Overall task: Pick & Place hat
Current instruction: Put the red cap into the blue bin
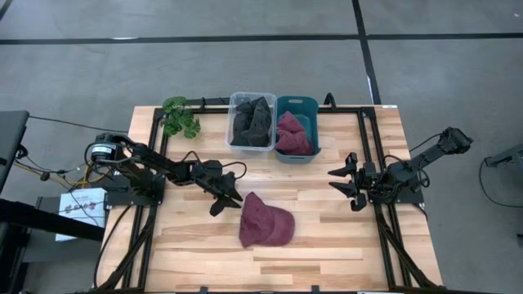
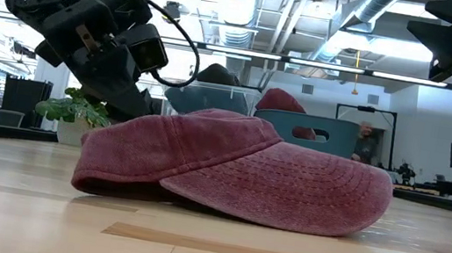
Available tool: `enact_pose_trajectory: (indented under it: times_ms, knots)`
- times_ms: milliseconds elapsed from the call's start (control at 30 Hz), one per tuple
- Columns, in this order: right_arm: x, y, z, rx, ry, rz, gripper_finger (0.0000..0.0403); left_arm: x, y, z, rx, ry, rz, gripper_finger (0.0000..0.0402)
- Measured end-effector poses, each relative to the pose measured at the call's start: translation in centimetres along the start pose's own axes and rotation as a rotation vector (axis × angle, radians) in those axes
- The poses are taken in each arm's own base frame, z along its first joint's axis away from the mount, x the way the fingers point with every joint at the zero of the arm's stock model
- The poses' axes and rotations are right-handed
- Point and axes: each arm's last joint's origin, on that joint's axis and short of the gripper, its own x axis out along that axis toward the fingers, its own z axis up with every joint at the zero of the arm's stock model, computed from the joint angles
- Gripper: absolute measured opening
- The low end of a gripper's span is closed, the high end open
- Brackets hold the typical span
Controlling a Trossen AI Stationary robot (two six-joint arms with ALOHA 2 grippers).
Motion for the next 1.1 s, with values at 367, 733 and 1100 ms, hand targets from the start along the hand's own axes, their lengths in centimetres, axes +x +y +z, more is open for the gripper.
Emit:
enact_pose_trajectory:
  times_ms: [367,733,1100]
  knots:
    - [0.0,0.0,0.0,0.0,0.0,0.001,0.0161,0.3,1.6,-1.5,-0.089,0.092,0.055,0.0145]
    - [0.0,0.0,0.0,0.0,0.0,0.001,0.0161,1.0,1.9,-1.6,-0.053,0.052,-0.038,0.0145]
    - [0.0,0.0,0.0,0.0,-0.001,0.001,0.0161,1.7,1.7,-0.8,-0.028,0.028,-0.055,0.0145]
